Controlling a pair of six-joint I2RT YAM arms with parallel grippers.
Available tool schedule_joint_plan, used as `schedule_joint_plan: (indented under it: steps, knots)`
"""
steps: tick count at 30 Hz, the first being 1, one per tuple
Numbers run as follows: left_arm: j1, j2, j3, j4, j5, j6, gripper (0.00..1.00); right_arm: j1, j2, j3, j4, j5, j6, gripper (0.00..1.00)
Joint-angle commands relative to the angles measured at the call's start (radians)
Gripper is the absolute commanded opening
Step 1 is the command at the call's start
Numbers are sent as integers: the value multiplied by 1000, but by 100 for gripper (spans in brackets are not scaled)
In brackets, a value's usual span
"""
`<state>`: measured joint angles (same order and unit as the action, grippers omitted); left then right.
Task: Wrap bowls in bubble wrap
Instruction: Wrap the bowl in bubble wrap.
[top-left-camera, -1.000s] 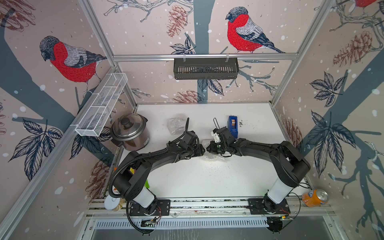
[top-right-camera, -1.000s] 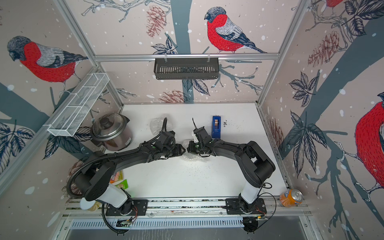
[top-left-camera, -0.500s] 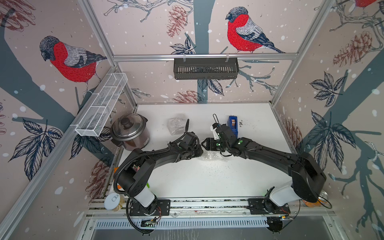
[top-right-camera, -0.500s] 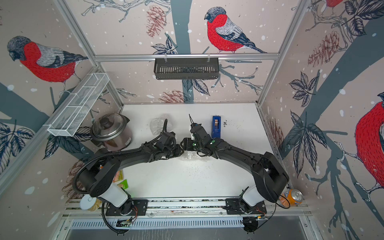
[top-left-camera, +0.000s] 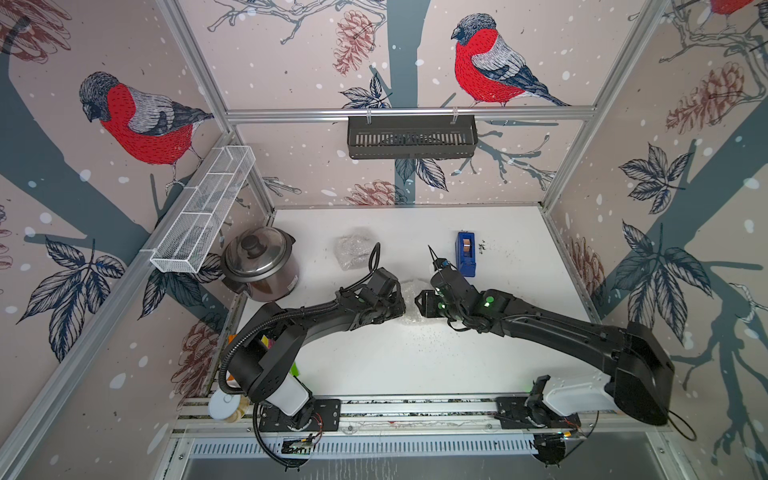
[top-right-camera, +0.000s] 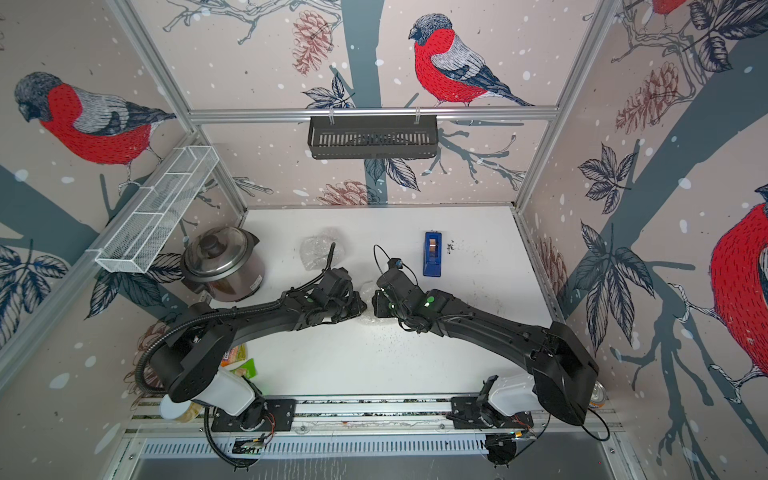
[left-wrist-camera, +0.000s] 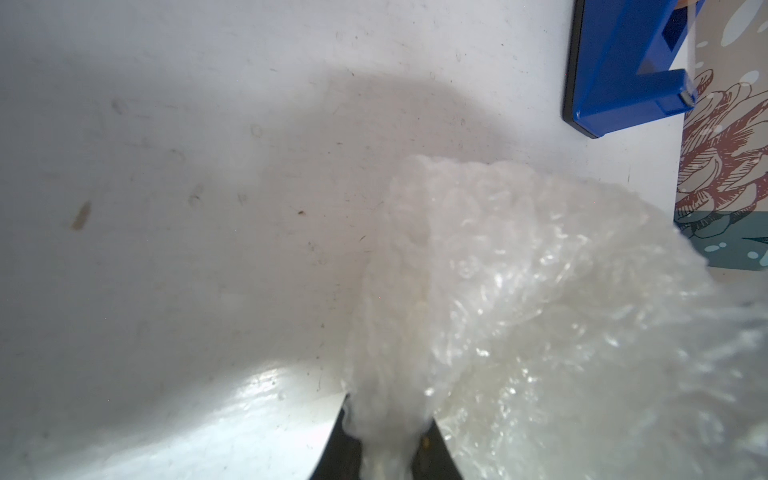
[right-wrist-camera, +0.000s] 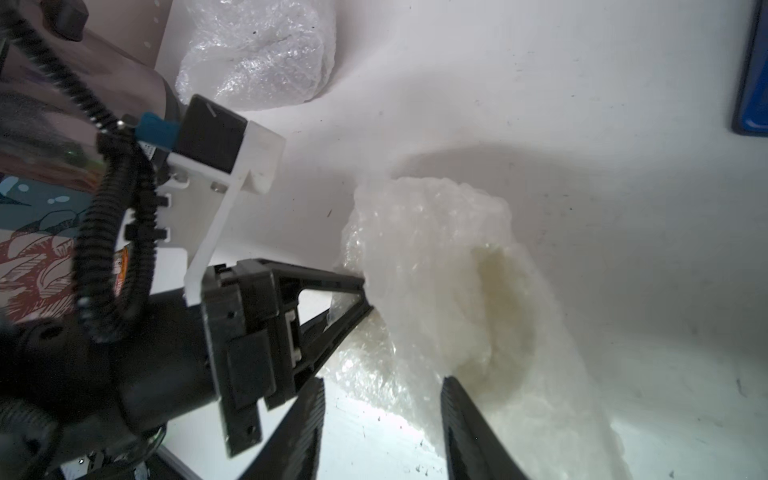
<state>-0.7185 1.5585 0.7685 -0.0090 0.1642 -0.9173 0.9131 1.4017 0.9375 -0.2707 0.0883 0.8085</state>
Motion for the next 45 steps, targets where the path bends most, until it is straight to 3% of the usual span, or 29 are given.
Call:
schedule_joint_plan:
  steps: [1,7,12,21,26,29,37,45]
  knots:
    - [-5,-9,-17,18,3,-66,16,-32,55,4,53,-36,-12,32]
    - [-15,-21,-65,71,20,-129,15,-65,187,28,141,-108,-58,20]
    - [-21,-29,-78,98,38,-138,18,-57,269,62,144,-143,-109,17]
    - [14,-72,-33,11,39,-69,46,-123,303,30,163,-185,-169,16]
    - [66,-100,46,-64,56,72,67,-142,324,37,189,-248,-212,15]
    - [74,-79,127,-141,49,173,74,-160,327,29,216,-286,-243,15]
    - [109,24,197,-185,76,301,76,-210,345,64,214,-375,-366,13]
    - [119,86,216,-111,159,321,76,-218,358,60,211,-408,-386,12]
